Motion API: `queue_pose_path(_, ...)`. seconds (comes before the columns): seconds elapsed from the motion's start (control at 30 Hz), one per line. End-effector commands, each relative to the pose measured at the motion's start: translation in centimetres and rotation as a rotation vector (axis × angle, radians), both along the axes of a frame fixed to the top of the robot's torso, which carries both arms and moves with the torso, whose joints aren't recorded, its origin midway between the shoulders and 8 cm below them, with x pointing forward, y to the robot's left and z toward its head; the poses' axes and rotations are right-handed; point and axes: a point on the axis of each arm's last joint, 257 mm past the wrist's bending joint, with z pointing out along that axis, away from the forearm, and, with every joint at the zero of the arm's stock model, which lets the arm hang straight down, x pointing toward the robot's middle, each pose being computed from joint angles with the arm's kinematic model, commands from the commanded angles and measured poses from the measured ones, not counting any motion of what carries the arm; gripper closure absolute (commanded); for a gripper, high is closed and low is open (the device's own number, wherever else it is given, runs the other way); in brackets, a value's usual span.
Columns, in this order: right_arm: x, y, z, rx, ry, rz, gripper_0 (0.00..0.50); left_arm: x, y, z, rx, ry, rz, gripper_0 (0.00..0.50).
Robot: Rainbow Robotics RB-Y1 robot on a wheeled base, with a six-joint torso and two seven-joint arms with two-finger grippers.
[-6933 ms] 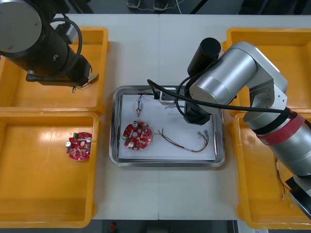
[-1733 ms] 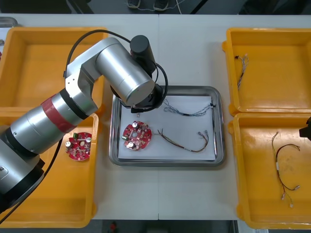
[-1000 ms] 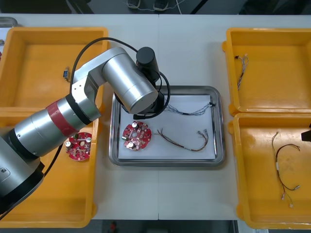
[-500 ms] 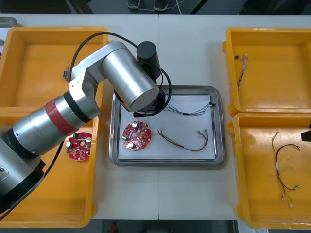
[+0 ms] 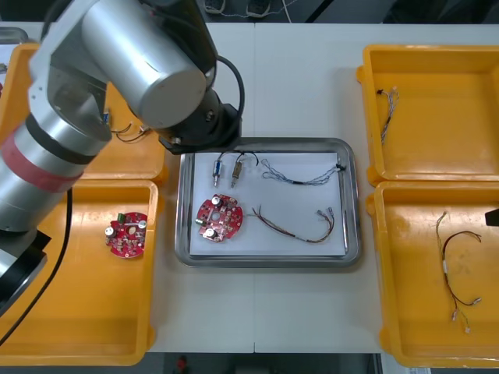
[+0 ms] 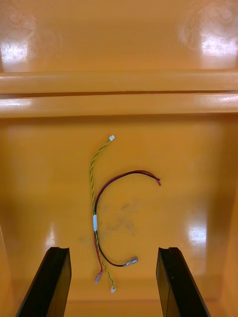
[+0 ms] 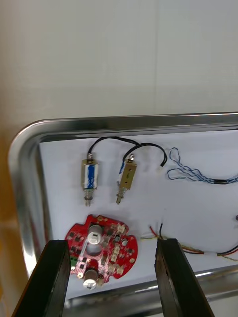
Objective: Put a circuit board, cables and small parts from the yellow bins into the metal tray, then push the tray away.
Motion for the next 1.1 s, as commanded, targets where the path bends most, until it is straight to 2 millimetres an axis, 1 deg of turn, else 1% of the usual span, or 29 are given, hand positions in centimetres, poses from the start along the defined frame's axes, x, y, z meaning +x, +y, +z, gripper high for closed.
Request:
queue_pose_path(0.03,-0.5,-0.6,1.2,-0.034,0.013,0.024,0.000,0.0,3.4,5.1,-0.039,-0.053,0.074,0.000)
queue_pose_path(0.07,-0.5,-0.4,1.3,-0.038,0.018,0.044,0.000,-0.3,4.2,5.4,-0.030,-0.052,0.069,0.000)
queue_pose_path(0.17,-0.4,0.4,1.6,-0.046,0.025,0.087,0.000,-1.0,6.5,5.4,0.005,-0.037,0.061,0.000)
queue_pose_path(0.2,-0.2,0.8,1.8,-0.045,0.026,0.105,0.000,-1.4,7.6,5.4,0.020,-0.033,0.060,0.000)
queue_pose_path(0.3,0.4,2.2,2.3,-0.049,0.021,0.156,0.000,-1.7,9.1,6.0,0.016,-0.047,0.040,0.000)
queue_pose_path(0.33,0.7,2.8,2.6,-0.056,0.017,0.176,0.000,-1.9,9.9,6.3,0.015,-0.053,0.036,0.000)
queue_pose_path(0.37,0.9,3.1,2.7,-0.059,0.014,0.187,0.000,-2.0,10.3,6.3,0.017,-0.055,0.034,0.000)
queue_pose_path(0.4,1.3,4.0,3.1,-0.066,0.008,0.213,0.000,-2.2,11.4,6.5,0.022,-0.061,0.030,0.000)
queue_pose_path(0.43,1.5,4.4,3.3,-0.069,0.004,0.225,0.000,-2.3,11.8,6.6,0.025,-0.062,0.028,0.000)
queue_pose_path(0.57,2.7,7.1,4.2,-0.088,-0.012,0.308,0.000,-3.1,14.7,6.6,0.035,-0.055,0.030,0.000)
queue_pose_path(0.6,2.9,8.1,4.4,-0.090,-0.014,0.338,0.000,-3.5,15.8,6.5,0.035,-0.051,0.041,0.000)
queue_pose_path(0.67,3.2,9.5,4.7,-0.090,-0.016,0.375,0.000,-3.9,16.8,6.5,0.038,-0.047,0.045,0.000)
queue_pose_path(0.7,3.3,10.7,4.8,-0.094,-0.015,0.413,0.000,-4.4,17.9,6.2,0.050,-0.041,0.039,0.000)
queue_pose_path(0.73,3.4,11.1,4.8,-0.095,-0.013,0.424,0.000,-4.5,18.3,6.2,0.052,-0.038,0.040,0.000)
queue_pose_path(0.77,3.4,12.1,4.8,-0.103,-0.010,0.453,0.000,-4.9,19.3,6.0,0.060,-0.034,0.045,0.000)
queue_pose_path(0.83,3.3,13.7,4.5,-0.123,0.002,0.508,0.000,-5.5,20.8,5.7,0.058,-0.021,0.065,0.000)
queue_pose_path(0.87,3.3,14.2,4.4,-0.131,0.005,0.523,0.000,-5.7,21.2,5.6,0.057,-0.015,0.071,0.000)
queue_pose_path(0.93,2.9,16.2,3.9,-0.171,0.015,0.597,0.000,-6.4,22.9,5.1,0.061,-0.001,0.094,0.000)
queue_pose_path(0.97,2.8,17.0,3.7,-0.185,0.018,0.623,0.000,-6.7,23.4,4.9,0.066,0.003,0.099,0.000)
queue_pose_path(1.0,2.5,18.2,3.4,-0.211,0.022,0.666,0.000,-7.0,24.1,4.6,0.067,0.011,0.110,0.000)
queue_pose_path(1.03,2.5,18.6,3.3,-0.221,0.021,0.681,0.000,-7.1,24.2,4.5,0.068,0.012,0.111,0.000)
queue_pose_path(1.1,2.0,20.7,2.7,-0.263,0.023,0.753,0.000,-7.5,25.3,4.2,0.066,0.018,0.129,0.000)
